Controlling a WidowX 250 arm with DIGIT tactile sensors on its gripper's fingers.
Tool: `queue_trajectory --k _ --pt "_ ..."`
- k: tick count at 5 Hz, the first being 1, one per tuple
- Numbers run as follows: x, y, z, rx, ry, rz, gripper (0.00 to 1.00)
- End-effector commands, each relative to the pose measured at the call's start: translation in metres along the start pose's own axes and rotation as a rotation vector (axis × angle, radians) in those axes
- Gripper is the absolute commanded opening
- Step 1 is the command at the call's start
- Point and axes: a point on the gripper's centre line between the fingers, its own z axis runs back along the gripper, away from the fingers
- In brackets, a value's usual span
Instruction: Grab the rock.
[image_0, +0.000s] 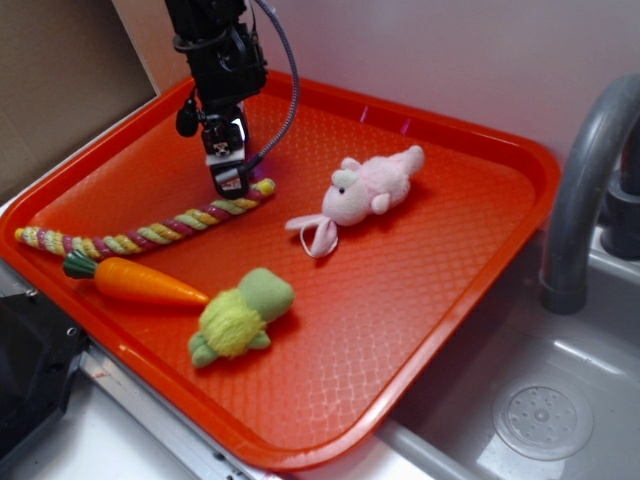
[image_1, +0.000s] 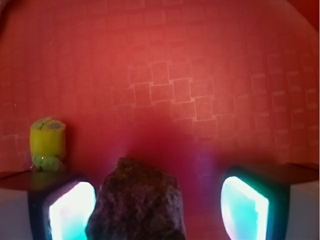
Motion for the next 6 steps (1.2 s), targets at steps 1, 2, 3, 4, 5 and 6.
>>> queue_trajectory --k 1,2,3,4,5,6 --pt "0.003 -0.0189 -0.0022 0.024 0.005 -0.049 0.0" --pt "0.002 -0.0236 -0.0039 0.028 0.013 -0.046 0.0" --pt "0.0061 -0.0255 -0.0018 0.022 0.004 -0.041 0.0" --pt "0.0088 -0.0258 -0.0016 0.028 0.013 -0.036 0.0" --pt "0.0066 -0.0226 -0.0063 0.041 0.034 -0.022 0.0" --pt "0.0076 -0.0216 -0.0008 0.057 0.035 -0.007 0.0"
